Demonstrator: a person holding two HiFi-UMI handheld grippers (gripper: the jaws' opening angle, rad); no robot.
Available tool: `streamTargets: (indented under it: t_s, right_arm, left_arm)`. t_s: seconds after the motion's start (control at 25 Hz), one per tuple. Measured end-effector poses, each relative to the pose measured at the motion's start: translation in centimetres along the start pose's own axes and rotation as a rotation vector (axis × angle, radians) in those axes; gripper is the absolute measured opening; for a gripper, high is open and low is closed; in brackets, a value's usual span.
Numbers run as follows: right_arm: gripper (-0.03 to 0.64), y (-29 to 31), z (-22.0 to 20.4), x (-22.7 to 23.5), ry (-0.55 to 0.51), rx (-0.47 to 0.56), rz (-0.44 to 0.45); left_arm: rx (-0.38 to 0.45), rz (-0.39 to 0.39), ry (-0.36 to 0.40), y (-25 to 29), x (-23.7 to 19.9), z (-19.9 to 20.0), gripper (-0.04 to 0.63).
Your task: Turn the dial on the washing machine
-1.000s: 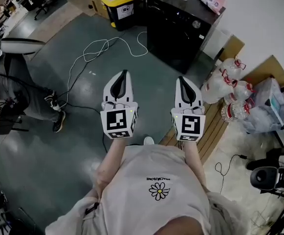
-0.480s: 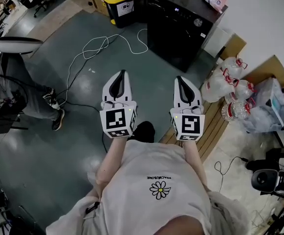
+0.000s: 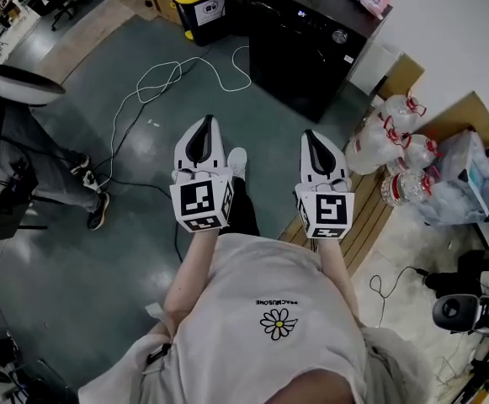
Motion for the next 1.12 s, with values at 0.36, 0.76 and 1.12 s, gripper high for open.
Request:
streamTargets:
  t_s: [0.36,0.76,1.12]
  right_arm:
    - [0.005,7.6,-0.1,3.4,0.014,0.005,-0.058]
    - [0.005,22.4,1.3,7.0,-0.117,-0.054,-0.072]
    - [0.005,37.0,0.1,10.9,-0.084,-0.137,-0.076]
  left_arm:
    - [0.019,-0.084,0.026,10.4,-1.0,1.3,0.000]
    - [-0.005,-0.177,0.041,26.9,-4.3,2.5,0.000]
    - [-0.044,-0.229,0.028,40.3,-8.8,1.1,0.000]
Point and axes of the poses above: the fingertips, and each gripper's own axes: y forward along the fingers, x to its right, z out of its top, the point moved 6 cm from there along -y, backward along the fingers, and after that the axes turned 2 degrees about -x, right-handed, at the moved point
